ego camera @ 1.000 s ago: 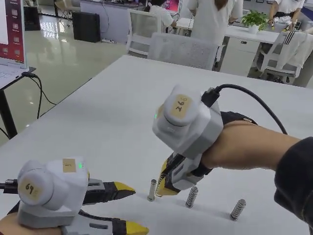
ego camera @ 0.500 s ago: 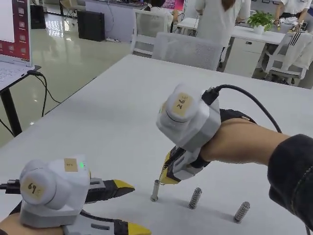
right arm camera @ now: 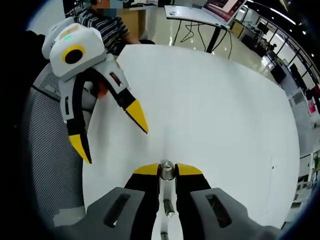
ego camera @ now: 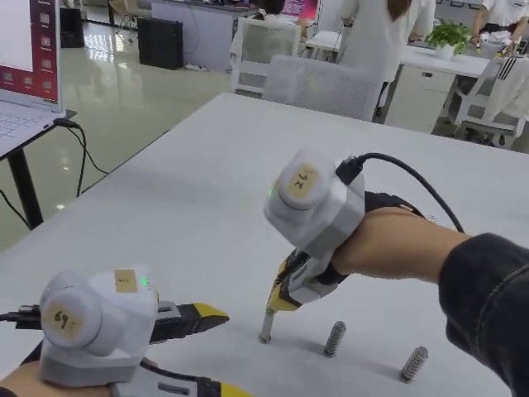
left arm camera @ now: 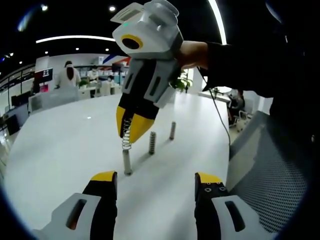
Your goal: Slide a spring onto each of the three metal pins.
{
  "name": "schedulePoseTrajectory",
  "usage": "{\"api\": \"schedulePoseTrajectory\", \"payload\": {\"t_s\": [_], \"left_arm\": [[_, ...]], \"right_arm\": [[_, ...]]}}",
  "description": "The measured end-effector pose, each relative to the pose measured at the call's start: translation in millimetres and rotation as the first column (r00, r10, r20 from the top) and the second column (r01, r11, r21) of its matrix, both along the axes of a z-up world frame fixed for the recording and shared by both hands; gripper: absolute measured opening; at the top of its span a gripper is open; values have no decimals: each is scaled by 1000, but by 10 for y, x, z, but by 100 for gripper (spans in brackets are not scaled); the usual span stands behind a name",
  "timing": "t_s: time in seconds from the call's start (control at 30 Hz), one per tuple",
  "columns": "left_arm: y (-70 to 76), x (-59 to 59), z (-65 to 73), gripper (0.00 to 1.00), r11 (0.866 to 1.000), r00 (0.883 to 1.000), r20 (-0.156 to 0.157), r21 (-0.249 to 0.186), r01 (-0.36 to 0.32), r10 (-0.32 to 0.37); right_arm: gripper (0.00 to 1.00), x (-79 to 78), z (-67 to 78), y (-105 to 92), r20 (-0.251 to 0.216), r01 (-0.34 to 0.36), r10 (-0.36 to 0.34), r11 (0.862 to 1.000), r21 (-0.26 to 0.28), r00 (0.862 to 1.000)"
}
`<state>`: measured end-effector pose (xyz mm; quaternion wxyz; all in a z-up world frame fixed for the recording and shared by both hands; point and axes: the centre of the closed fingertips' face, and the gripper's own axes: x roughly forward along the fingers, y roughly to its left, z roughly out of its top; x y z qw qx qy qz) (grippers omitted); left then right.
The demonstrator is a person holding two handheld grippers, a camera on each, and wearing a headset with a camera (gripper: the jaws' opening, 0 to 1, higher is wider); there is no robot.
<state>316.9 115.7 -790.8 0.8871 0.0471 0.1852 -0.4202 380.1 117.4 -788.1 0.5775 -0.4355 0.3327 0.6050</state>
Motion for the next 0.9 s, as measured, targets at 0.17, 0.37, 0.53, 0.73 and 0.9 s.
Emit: {"api": "schedulePoseTrajectory", "payload": {"t_s": [0.17,0.37,0.53,0.73,0.9], "left_arm": [[0,0,-1,60,1000,1000,-2,-2,-1,1],[-4,-3,-4,61,1000,1000,-1,-2,0,0],[-4,-7,-5,61,1000,1000,-1,-4,0,0],[-1,-4,-5,61,1000,1000,0,-6,-1,1],[-4,-4,-10,60,1000,1000,-1,-4,1,-1]], "right_arm": [[9,1,-22,-5,-7,5,-5,1000,-4,1000],[9,-5,-43,20,-9,3,-3,1000,-3,1000],[9,15,-89,21,-13,6,-6,1000,-13,1000],[9,14,-158,25,-24,7,-8,1000,-23,1000],[9,19,-254,39,-33,9,-10,999,-31,999]]}}
